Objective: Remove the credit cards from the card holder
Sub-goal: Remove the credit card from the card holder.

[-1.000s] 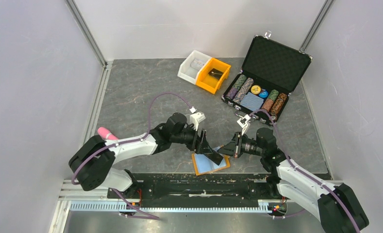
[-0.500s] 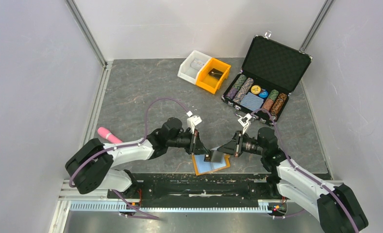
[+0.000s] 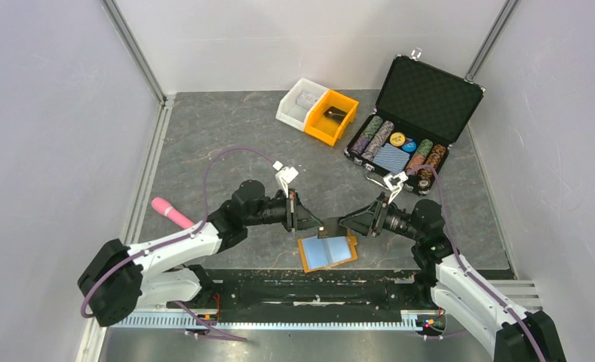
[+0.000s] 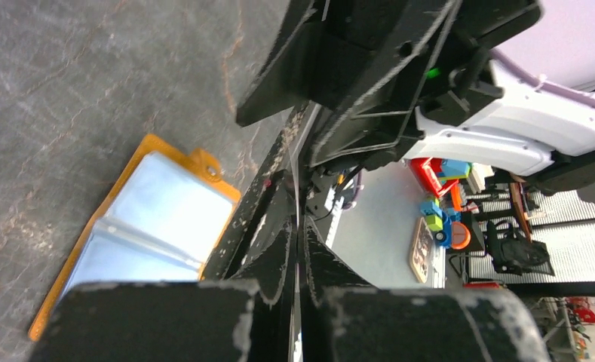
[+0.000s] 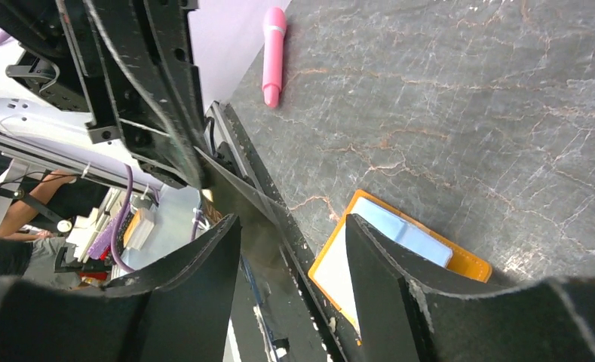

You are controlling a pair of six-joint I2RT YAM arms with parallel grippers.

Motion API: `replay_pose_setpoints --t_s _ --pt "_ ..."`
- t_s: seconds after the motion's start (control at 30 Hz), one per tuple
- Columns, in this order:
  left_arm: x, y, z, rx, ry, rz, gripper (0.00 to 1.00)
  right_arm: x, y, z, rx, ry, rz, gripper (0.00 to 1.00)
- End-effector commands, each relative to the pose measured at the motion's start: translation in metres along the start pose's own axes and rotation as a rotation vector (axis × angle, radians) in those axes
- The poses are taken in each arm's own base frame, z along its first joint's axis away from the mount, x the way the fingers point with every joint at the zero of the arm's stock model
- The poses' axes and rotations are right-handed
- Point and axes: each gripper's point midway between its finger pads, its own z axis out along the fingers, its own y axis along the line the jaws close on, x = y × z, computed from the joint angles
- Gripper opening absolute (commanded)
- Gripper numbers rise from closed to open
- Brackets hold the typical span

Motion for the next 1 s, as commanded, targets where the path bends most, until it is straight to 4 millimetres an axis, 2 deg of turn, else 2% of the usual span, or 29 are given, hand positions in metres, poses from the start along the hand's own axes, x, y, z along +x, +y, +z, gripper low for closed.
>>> replay_pose_setpoints --t_s 0.0,0.13,0.33,0.53,0.63,0.67,0.73,0.8,0.87,0.93,0.97 --pt "-0.021 -0.027 -0.011 0.060 -0.086 -0.006 0.02 -0.018 0.014 -0.001 -0.063 -0.055 -0.052 0.57" --pt "-0.021 -0.028 -0.016 0.052 -0.097 -0.009 0.02 -0.015 0.025 -0.004 -0.136 -0.064 -0.039 0.55" --pt "-0.019 -0.023 -0.016 0.036 -0.107 -0.026 0.02 -0.016 0.046 -0.011 -0.246 -0.086 -0.045 0.33" --pt "-0.021 -0.021 -0.014 0.030 -0.115 -0.038 0.04 -0.013 0.053 -0.015 -0.284 -0.093 -0.029 0.01" --pt "-0.022 -0.018 -0.015 0.016 -0.123 -0.037 0.10 -0.013 0.052 -0.014 -0.278 -0.094 -0.021 0.00" --pt "-0.022 -0.017 -0.015 0.005 -0.125 -0.032 0.13 -0.014 0.052 -0.014 -0.277 -0.096 -0.018 0.00" --pt "-0.022 -0.012 -0.017 -0.032 -0.121 -0.016 0.28 -0.016 0.050 -0.014 -0.267 -0.099 -0.006 0.00" --pt "-0.023 -0.006 -0.022 -0.089 -0.115 0.013 0.52 -0.019 0.047 -0.012 -0.250 -0.097 0.005 0.00" --pt "-0.026 0.000 -0.028 -0.148 -0.114 0.046 0.66 -0.023 0.043 -0.009 -0.225 -0.094 0.002 0.00" --pt "-0.028 0.006 -0.035 -0.210 -0.107 0.078 0.83 -0.026 0.030 -0.003 -0.160 -0.076 -0.005 0.00" --pt "-0.032 0.005 -0.038 -0.228 -0.117 0.105 0.99 -0.030 0.024 -0.001 -0.127 -0.078 -0.023 0.00"
